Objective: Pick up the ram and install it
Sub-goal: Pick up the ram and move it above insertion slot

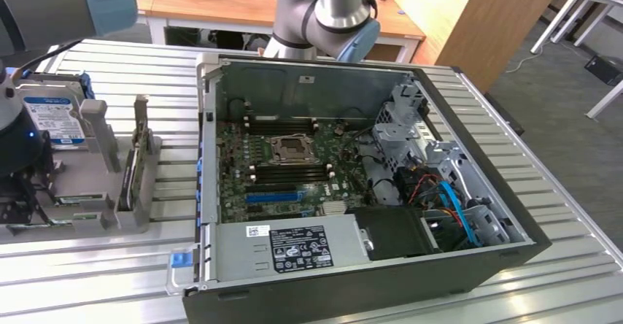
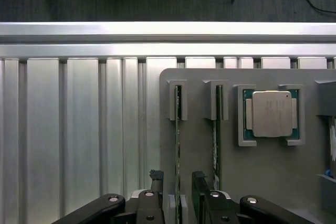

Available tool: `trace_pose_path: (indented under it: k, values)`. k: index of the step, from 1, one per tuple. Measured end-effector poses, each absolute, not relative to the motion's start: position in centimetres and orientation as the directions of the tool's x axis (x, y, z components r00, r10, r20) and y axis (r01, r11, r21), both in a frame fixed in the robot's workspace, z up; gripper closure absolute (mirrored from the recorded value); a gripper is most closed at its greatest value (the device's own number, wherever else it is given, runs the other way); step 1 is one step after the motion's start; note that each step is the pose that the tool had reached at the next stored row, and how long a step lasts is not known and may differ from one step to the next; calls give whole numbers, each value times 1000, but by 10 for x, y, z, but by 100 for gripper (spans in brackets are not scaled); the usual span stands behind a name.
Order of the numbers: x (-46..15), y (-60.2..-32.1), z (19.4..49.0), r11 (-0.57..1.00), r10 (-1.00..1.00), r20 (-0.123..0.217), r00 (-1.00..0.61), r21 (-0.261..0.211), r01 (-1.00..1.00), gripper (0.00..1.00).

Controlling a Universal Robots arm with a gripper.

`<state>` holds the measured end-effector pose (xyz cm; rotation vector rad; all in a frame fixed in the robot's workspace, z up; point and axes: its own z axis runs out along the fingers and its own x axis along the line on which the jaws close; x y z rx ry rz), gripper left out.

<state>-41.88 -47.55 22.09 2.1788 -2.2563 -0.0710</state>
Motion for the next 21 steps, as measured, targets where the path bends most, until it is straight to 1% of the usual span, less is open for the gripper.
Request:
trace_pose_path:
  k: [21]
  values:
    - [-419, -476, 207, 34, -999, -28, -35, 36, -999, 65]
